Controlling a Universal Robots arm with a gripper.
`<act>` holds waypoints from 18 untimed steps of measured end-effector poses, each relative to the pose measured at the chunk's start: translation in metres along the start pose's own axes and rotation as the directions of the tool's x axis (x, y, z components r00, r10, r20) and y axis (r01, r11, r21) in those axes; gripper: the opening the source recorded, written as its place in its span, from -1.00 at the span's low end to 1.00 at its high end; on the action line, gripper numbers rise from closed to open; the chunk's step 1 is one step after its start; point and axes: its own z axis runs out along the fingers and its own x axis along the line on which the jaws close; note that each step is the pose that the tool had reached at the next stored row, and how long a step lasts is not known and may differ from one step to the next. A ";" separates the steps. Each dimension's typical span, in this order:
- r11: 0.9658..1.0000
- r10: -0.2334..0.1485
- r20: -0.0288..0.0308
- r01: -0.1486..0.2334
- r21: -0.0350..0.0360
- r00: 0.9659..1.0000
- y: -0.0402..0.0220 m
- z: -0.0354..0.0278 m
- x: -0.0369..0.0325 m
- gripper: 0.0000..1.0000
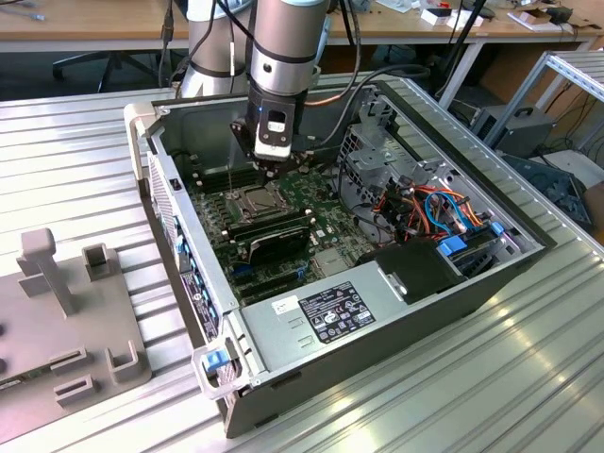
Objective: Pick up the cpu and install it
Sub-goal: 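Install the first cpu locking lever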
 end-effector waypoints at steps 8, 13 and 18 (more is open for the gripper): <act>0.993 -0.114 -0.002 0.114 0.000 0.993 0.0000 0.0001 0.0000 -0.79; 0.984 -0.178 -0.004 0.178 0.000 0.984 0.0000 0.0001 0.0000 -0.79; 0.969 -0.246 -0.005 0.246 -0.001 0.969 0.0000 0.0002 0.0000 -0.79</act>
